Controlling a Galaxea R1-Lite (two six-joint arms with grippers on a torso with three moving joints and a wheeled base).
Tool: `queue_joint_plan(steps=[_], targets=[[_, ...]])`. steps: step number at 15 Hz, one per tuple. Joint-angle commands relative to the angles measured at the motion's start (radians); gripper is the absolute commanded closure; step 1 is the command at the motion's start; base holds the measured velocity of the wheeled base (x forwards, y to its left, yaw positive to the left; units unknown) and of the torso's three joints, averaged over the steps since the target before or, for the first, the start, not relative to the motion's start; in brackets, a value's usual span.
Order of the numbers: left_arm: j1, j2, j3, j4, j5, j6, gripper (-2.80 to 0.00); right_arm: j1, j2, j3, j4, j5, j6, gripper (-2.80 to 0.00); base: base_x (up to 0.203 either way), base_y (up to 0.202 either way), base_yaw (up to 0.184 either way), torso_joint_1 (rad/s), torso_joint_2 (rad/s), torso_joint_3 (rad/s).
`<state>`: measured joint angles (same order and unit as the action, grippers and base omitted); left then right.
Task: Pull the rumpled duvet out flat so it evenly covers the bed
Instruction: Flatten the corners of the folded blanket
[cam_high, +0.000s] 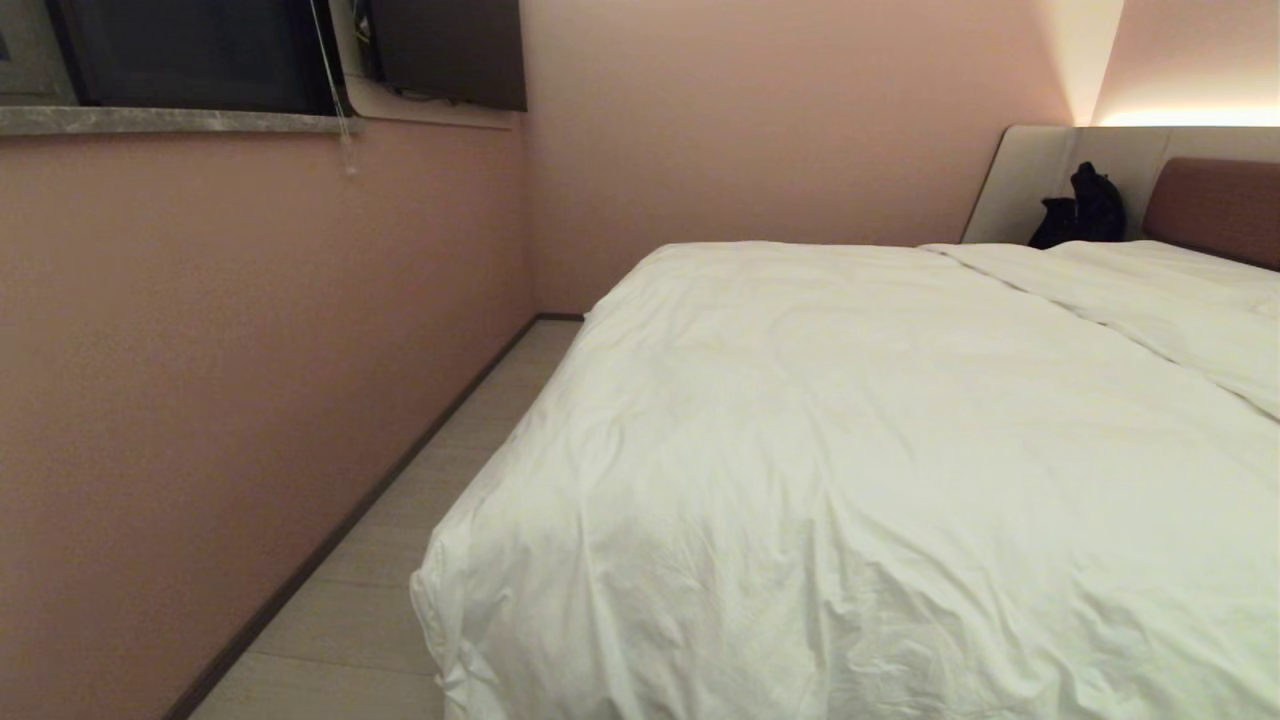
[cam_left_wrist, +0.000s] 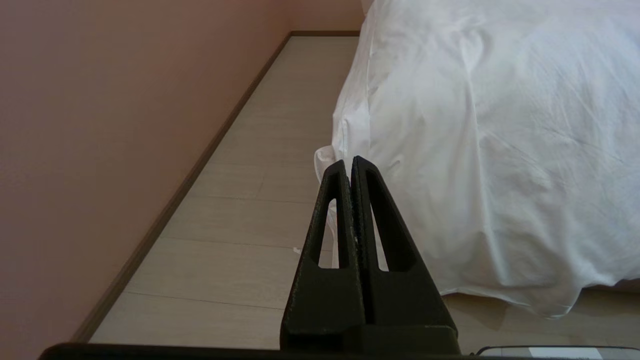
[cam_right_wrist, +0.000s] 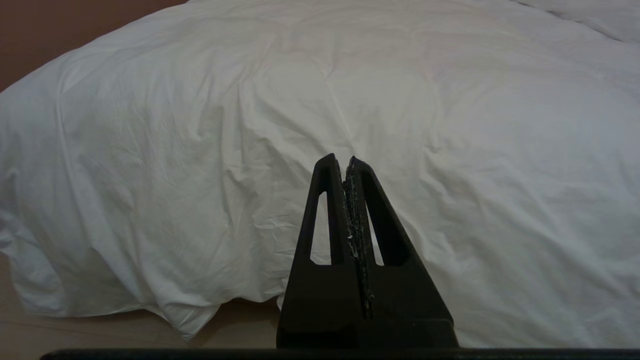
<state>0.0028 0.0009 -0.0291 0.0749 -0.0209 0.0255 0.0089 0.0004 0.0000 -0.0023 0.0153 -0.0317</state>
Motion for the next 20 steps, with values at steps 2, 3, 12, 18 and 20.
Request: queue_joint_plan(steps=[2,3,12,18,20], targets=[[0.0,0.001,0.0,0.0,-0.001,0.002,0.0,0.0,0.001,0.0,-0.001,0.0,-0.001,0.0,0.0,0.0,0.0,0.0,0.0,0.0],[0.0,0.001,0.0,0.0,-0.001,0.002,0.0,0.0,0.001,0.0,-0.001,0.0,-0.001,0.0,0.0,0.0,0.0,0.0,0.0,0.0],[0.0,0.001,0.0,0.0,0.009,0.002,0.0,0.0,0.001,0.0,-0.001,0.0,-0.001,0.0,0.09,0.0,0.0,0.003,0.0,0.001],[0.002,0.001,0.003,-0.007,0.004,0.007,0.0,0.0,0.001,0.0,-0.001,0.0,-0.001,0.0,0.109,0.0,0.0,0.003,0.0,0.001],[0.002,0.001,-0.001,-0.009,0.001,0.004,0.0,0.0,0.001,0.0,-0.001,0.0,-0.001,0.0,0.0,0.0,0.0,0.0,0.0,0.0]])
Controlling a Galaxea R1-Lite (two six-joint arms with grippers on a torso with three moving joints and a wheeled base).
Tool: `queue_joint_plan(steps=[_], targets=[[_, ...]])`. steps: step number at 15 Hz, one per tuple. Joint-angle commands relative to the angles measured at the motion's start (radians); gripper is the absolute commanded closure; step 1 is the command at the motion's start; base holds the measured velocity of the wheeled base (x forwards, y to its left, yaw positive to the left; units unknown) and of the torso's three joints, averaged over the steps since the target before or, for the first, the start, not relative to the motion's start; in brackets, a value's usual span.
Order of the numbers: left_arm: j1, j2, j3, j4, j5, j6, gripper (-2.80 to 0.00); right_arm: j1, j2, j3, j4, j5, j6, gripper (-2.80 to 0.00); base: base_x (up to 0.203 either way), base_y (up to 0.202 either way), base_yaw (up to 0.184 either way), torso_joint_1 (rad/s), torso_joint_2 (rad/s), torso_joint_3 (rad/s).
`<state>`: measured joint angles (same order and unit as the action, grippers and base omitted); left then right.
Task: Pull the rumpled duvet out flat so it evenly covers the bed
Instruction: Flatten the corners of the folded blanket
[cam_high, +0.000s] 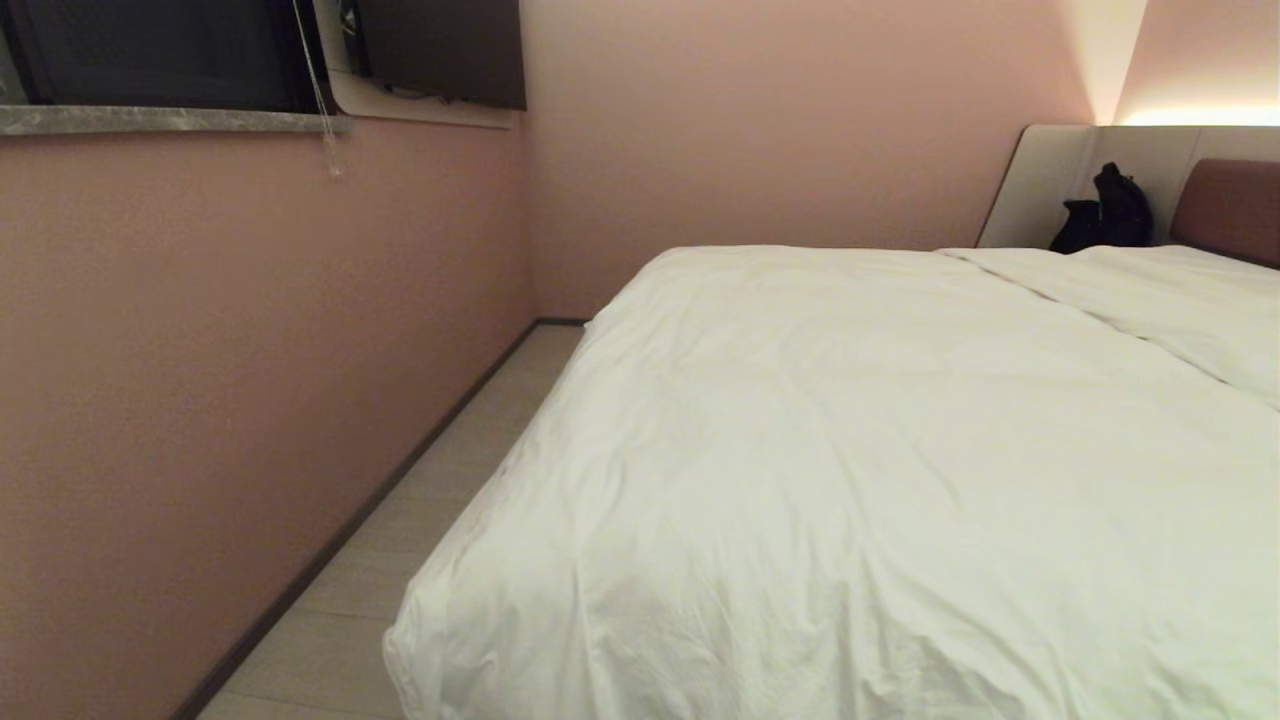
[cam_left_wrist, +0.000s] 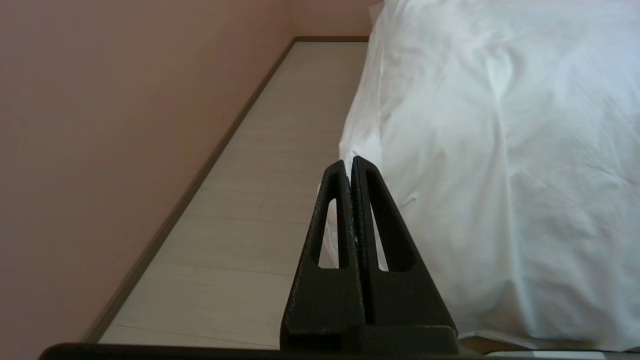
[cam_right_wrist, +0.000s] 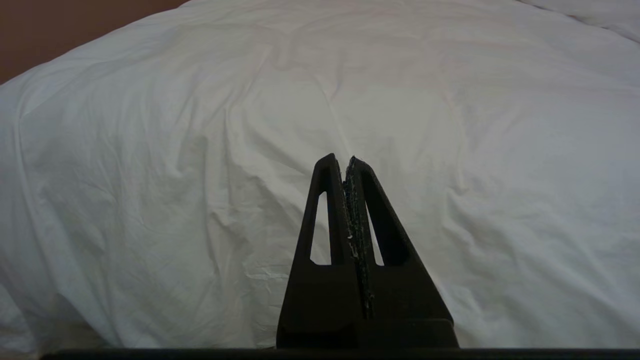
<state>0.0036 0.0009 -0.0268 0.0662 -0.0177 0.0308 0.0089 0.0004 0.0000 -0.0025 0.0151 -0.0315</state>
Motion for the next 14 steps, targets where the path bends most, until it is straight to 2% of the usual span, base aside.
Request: queue_joint_plan(steps=[1,3,4,7,10,14], targets=[[0.0,-0.001,-0.024,0.0,-0.011,-0.006,0.0,0.0,0.001,0.0,-0.001,0.0,-0.001,0.0,0.0,0.0,0.0,0.0,0.0,0.0],[0.0,0.004,-0.1,0.024,-0.042,-0.045,0.0,0.0,0.001,0.0,-0.001,0.0,-0.001,0.0,0.0,0.0,0.0,0.0,0.0,0.0],[-0.001,0.024,-0.159,0.058,-0.081,-0.095,0.0,0.0,0.001,0.0,-0.001,0.0,-0.001,0.0,0.0,0.0,0.0,0.0,0.0,0.0],[-0.013,0.281,-0.381,0.11,-0.224,-0.35,0.0,0.0,0.001,0.0,-0.001,0.0,-0.001,0.0,0.0,0.0,0.0,0.0,0.0,0.0],[-0.03,0.616,-0.482,0.017,-0.32,-0.516,0.0,0.0,0.001,0.0,-0.001,0.0,-0.001,0.0,0.0,0.0,0.0,0.0,0.0,0.0],[-0.038,1.026,-0.57,-0.143,-0.382,-0.634,0.0,0.0,0.001,0.0,-0.001,0.0,-0.001,0.0,0.0,0.0,0.0,0.0,0.0,0.0]])
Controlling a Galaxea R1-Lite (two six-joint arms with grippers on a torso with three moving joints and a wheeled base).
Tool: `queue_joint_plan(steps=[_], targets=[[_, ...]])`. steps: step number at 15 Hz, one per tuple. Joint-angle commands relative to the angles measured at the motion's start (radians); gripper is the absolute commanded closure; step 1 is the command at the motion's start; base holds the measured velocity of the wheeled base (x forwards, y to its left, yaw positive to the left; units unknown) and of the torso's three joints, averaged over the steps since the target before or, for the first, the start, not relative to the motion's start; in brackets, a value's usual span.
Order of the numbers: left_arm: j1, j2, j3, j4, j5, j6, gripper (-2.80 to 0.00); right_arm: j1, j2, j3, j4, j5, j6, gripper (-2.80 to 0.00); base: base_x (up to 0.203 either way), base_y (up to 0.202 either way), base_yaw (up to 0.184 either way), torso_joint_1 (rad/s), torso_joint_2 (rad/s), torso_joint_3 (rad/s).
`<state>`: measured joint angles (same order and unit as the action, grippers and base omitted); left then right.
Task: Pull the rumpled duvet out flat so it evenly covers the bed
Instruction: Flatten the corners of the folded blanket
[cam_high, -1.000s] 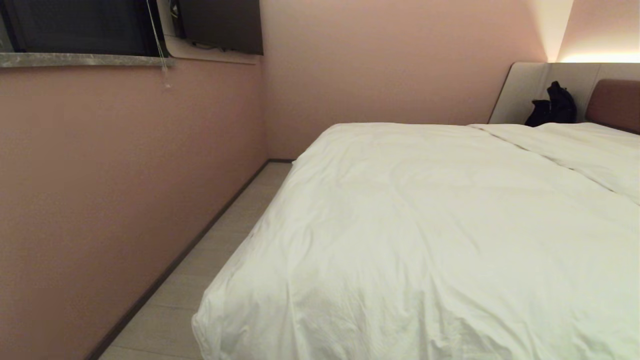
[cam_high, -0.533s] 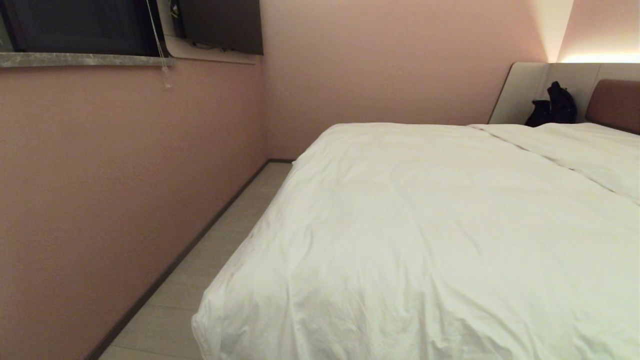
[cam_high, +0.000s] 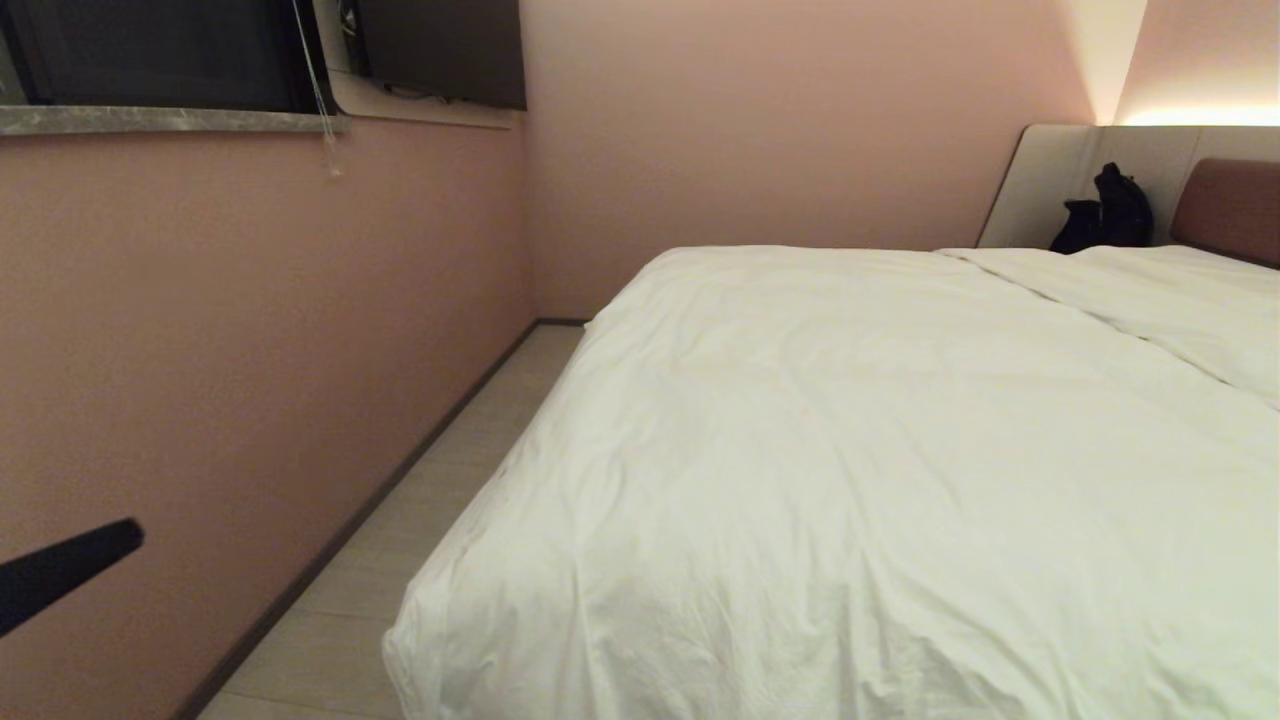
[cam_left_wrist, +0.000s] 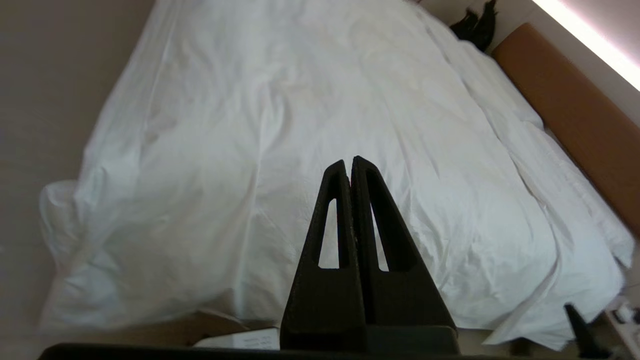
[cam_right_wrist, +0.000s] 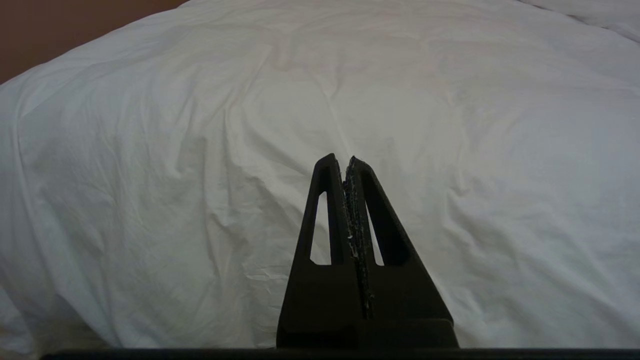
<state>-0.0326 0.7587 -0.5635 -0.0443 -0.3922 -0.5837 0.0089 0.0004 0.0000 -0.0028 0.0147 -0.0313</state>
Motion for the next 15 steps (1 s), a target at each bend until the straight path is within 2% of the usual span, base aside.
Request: queue_joint_plan(steps=[1,4,6,7,9,12,14,15], targets=[[-0.003,0.368,-0.056,-0.066,-0.015,-0.036,0.0,0.0,0.001,0.0,0.0,0.001,-0.001,0.0,0.0,0.0,0.0,0.0,0.0,0.0],[-0.003,0.654,-0.127,-0.147,-0.025,-0.06,0.0,0.0,0.001,0.0,0.0,0.001,-0.001,0.0,0.0,0.0,0.0,0.0,0.0,0.0],[0.0,0.8,-0.167,-0.171,-0.023,-0.051,0.0,0.0,0.0,0.0,0.0,0.001,-0.001,0.0,0.0,0.0,0.0,0.0,0.0,0.0],[0.001,0.853,-0.176,-0.176,-0.023,-0.016,0.0,0.0,0.001,0.0,0.0,0.001,-0.001,0.0,0.0,0.0,0.0,0.0,0.0,0.0],[0.003,0.926,-0.172,-0.181,-0.021,0.098,0.0,0.0,0.001,0.0,0.0,0.001,-0.001,0.0,0.0,0.0,0.0,0.0,0.0,0.0],[0.006,1.029,-0.153,-0.178,0.045,0.266,0.0,0.0,0.0,0.0,0.0,0.001,-0.001,0.0,0.0,0.0,0.0,0.0,0.0,0.0],[0.005,1.064,-0.13,-0.177,0.072,0.332,0.0,0.0,0.0,0.0,0.0,0.001,-0.001,0.0,0.0,0.0,0.0,0.0,0.0,0.0],[0.006,1.07,-0.128,-0.177,0.092,0.342,0.0,0.0,0.001,0.0,0.0,0.001,-0.001,0.0,0.0,0.0,0.0,0.0,0.0,0.0]])
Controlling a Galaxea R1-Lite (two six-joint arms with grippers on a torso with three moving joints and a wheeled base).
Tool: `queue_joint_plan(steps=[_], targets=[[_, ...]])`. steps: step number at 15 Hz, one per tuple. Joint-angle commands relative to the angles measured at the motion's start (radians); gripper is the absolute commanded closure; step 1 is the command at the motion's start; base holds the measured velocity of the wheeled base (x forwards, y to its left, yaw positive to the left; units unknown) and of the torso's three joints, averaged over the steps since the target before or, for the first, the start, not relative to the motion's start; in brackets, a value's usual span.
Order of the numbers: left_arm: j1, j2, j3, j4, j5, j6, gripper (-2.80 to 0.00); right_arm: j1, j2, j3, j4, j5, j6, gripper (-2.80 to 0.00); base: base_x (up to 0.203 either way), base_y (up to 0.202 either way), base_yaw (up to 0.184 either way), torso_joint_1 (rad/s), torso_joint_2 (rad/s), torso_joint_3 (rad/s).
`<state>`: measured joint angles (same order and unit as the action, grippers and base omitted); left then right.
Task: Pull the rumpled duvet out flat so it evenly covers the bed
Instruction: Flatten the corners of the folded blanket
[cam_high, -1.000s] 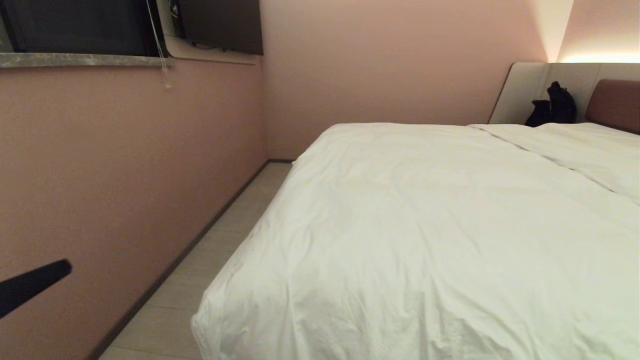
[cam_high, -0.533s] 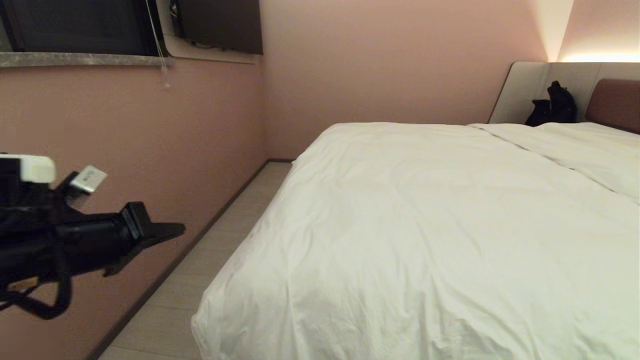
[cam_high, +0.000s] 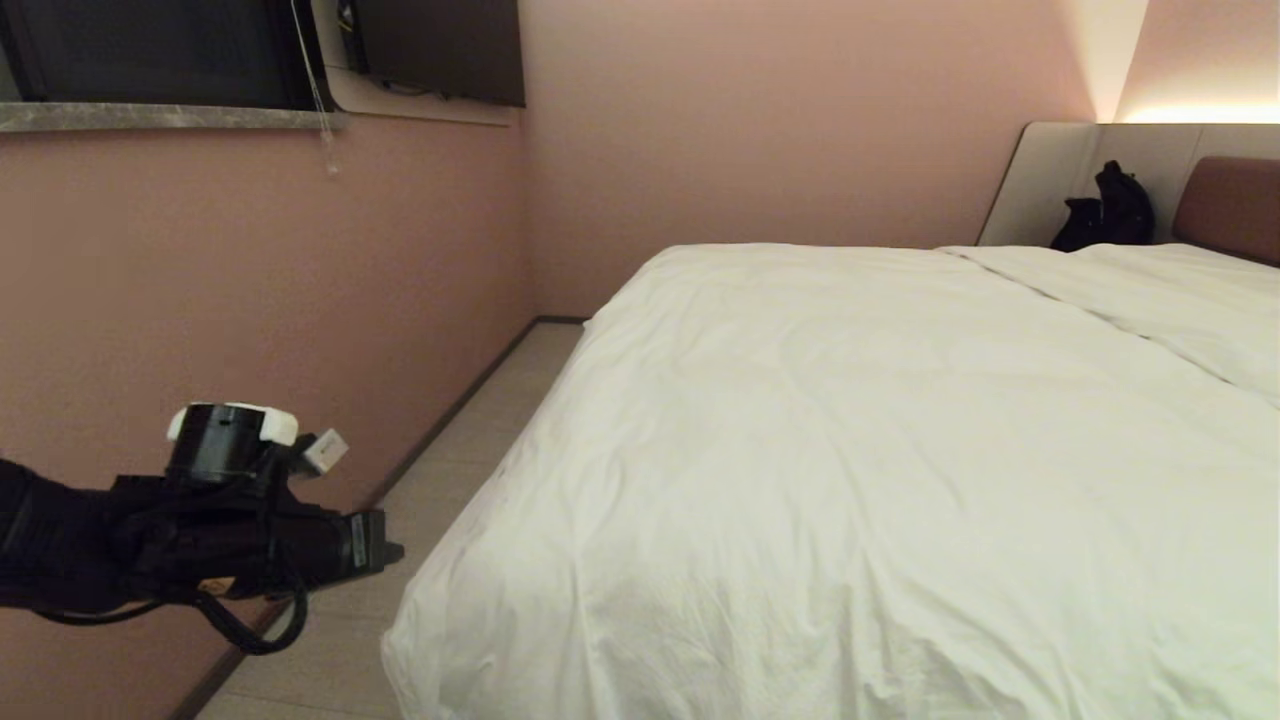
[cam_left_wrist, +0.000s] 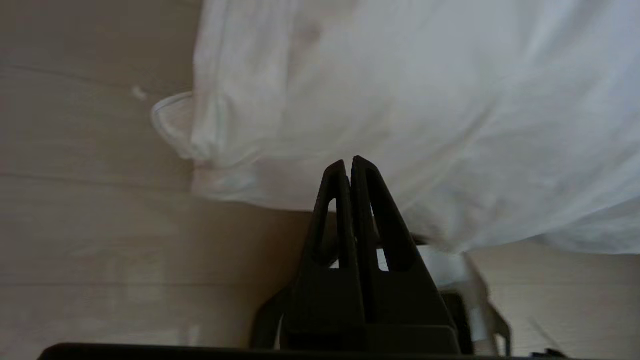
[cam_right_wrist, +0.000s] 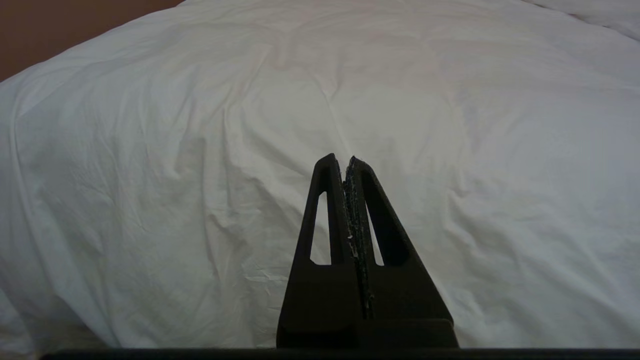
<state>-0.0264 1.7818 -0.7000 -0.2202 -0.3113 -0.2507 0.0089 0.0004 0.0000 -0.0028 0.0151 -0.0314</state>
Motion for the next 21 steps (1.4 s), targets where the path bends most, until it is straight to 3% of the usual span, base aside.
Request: queue_joint_plan(steps=[1,3,8,11,15,16,21], targets=[[0.0,0.069,0.009,-0.003,0.063,0.024,0.0,0.0,0.001,0.0,0.0,0.0,-0.001,0.0,0.0,0.0,0.0,0.0,0.0,0.0],[-0.001,0.12,0.015,-0.018,0.165,0.076,0.0,0.0,0.001,0.0,0.0,0.0,-0.001,0.0,0.0,0.0,0.0,0.0,0.0,0.0],[-0.014,0.152,0.02,-0.055,0.205,0.119,0.0,0.0,0.001,0.0,0.0,0.002,-0.001,0.0,0.0,0.0,0.0,0.0,0.0,0.0],[-0.061,0.201,0.013,-0.077,0.306,0.14,0.0,0.0,0.0,0.0,0.0,0.0,-0.001,0.0,0.0,0.0,0.0,0.0,0.0,0.0],[-0.092,0.231,0.01,-0.113,0.314,0.133,0.0,0.0,0.001,0.0,0.0,0.0,-0.001,0.0,0.0,0.0,0.0,0.0,0.0,0.0],[-0.092,0.234,0.006,-0.113,0.314,0.137,-2.8,0.0,0.0,0.0,0.0,0.0,-0.001,0.0,0.0,0.0,0.0,0.0,0.0,0.0],[-0.13,0.266,-0.007,-0.131,0.317,0.14,-2.8,0.0,0.001,0.0,0.0,0.0,-0.001,0.0,0.0,0.0,0.0,0.0,0.0,0.0]])
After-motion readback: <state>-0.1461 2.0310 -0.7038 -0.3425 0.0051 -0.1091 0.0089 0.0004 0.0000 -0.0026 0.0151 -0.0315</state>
